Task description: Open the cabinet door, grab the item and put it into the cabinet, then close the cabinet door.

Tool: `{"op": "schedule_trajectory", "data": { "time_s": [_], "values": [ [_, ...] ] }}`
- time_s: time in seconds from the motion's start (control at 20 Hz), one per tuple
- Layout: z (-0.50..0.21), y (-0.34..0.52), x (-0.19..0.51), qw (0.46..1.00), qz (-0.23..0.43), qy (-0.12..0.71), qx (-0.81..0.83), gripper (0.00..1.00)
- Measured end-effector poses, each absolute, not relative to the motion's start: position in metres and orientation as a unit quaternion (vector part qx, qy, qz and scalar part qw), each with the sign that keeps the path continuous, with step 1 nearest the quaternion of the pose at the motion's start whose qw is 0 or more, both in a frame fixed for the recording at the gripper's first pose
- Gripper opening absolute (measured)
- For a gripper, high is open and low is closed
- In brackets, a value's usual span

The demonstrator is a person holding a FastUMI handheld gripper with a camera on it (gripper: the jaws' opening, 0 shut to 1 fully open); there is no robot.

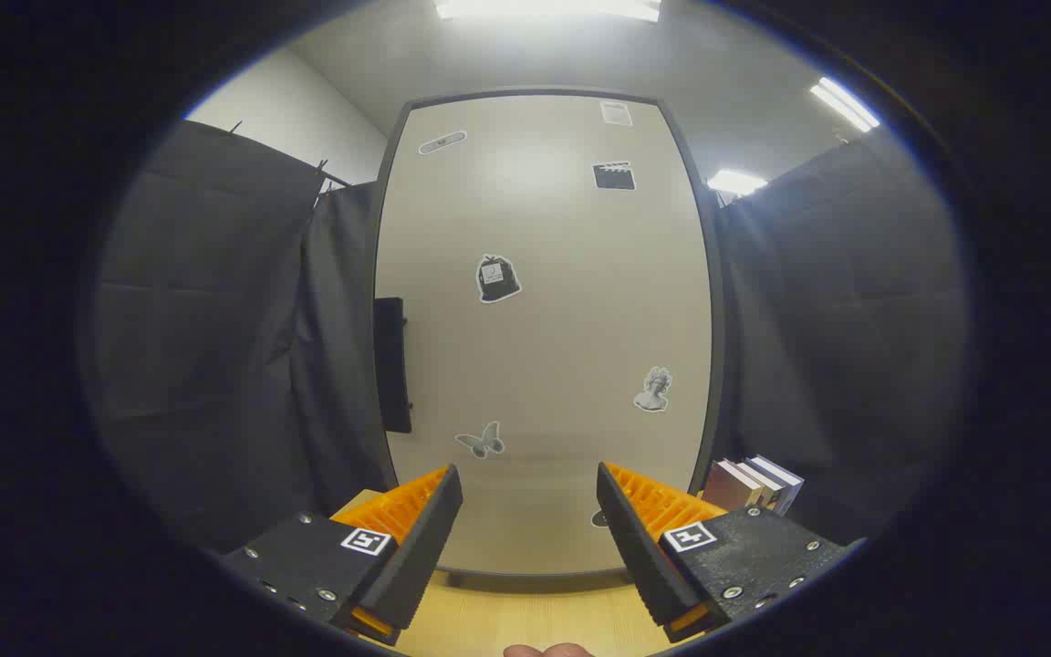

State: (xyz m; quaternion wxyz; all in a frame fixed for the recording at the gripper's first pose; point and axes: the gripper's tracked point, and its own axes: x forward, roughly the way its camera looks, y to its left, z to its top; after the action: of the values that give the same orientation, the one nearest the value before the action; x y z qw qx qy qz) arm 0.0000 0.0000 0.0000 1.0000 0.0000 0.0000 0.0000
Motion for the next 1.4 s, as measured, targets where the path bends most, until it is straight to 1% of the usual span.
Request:
{"op": "schedule_trajectory", "data": {
  "time_s": [0.45, 0.55, 0.7, 0.95, 1.4],
  "values": [
    [-0.001, -0.008, 0.002, 0.999, -0.031, 0.006, 0.014, 0.92],
    [0.008, -0.001, 0.001, 0.999, -0.023, -0.003, 0.025, 0.92],
    [0.016, -0.004, 0.003, 0.999, -0.030, -0.017, 0.021, 0.92],
    [0.008, -0.005, 0.007, 0.999, -0.032, -0.004, 0.011, 0.92],
    [0.016, 0.005, 0.014, 1.000, -0.018, -0.010, -0.003, 0.93]
  ]
}}
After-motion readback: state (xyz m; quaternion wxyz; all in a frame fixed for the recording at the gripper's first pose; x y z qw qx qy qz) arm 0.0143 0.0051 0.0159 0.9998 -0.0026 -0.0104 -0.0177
